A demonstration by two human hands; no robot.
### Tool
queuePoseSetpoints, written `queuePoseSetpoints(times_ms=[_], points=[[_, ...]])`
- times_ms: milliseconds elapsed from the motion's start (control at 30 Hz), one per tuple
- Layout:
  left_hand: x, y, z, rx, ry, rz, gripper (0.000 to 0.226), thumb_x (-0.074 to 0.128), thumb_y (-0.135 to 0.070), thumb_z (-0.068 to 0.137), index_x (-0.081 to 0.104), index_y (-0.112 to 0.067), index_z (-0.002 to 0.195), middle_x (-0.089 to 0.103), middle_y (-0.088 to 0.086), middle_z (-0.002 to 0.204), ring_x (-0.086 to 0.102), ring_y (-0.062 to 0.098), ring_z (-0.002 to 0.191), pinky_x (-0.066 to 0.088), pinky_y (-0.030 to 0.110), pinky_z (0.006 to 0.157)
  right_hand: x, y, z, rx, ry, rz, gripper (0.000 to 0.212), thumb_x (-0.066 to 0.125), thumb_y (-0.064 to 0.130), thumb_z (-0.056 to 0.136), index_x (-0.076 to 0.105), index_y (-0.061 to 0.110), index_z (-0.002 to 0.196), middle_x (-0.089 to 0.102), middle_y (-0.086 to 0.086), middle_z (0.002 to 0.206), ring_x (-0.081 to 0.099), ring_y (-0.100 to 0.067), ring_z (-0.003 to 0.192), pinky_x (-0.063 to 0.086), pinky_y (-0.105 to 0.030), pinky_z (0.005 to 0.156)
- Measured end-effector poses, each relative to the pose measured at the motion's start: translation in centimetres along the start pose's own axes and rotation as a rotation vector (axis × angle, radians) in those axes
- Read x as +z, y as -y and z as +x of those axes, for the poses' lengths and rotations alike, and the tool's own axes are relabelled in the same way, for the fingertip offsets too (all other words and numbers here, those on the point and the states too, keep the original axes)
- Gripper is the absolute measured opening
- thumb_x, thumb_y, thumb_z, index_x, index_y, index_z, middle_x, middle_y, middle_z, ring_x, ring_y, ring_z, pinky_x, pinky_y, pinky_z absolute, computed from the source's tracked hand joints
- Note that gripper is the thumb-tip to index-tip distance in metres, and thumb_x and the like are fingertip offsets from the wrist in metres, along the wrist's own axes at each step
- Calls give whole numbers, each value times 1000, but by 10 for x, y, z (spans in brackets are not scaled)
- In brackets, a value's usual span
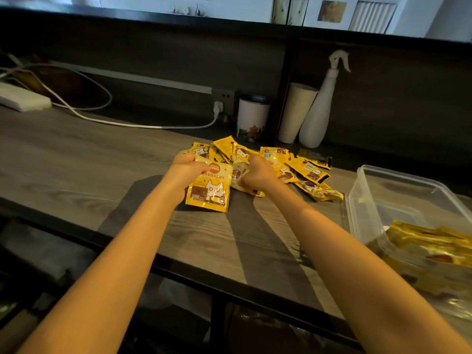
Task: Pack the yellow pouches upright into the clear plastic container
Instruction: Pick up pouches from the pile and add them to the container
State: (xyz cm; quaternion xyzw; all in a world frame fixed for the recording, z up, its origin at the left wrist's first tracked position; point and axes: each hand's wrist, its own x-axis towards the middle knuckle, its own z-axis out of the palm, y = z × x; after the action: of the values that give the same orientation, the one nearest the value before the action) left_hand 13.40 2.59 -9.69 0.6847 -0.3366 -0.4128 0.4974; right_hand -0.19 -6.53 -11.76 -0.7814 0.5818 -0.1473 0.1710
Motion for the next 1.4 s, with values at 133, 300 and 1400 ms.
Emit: queuePoseSetpoints(times_ms=[133, 300, 1400], points=[[0, -1, -7, 39, 13, -1, 26, 59, -11, 88, 58, -10, 114, 67, 12, 111, 66, 23, 91, 53, 33, 69, -7, -3, -9, 48, 6, 37, 29, 77, 25, 73, 53, 9, 76, 50, -3, 71, 52, -21, 83, 35, -24, 47], [0, -11, -29, 110, 0, -22, 18, 58, -10, 89, 58, -12, 106, 64, 7, 99, 64, 18, 81, 52, 29, 63, -33, -1, -29, 51, -47, 134, 32, 77, 22, 74, 48, 12, 64, 46, 1, 63, 48, -14, 64, 33, -22, 47], [211, -66, -151, 831, 350, 345, 11, 66, -2, 80, 62, -10, 87, 61, 3, 88, 56, 10, 81, 44, 14, 63, -202, -200, -199, 56, -538, 539, 14, 58, 24, 91, 62, 28, 78, 69, -6, 90, 64, -18, 80, 55, -32, 67]])
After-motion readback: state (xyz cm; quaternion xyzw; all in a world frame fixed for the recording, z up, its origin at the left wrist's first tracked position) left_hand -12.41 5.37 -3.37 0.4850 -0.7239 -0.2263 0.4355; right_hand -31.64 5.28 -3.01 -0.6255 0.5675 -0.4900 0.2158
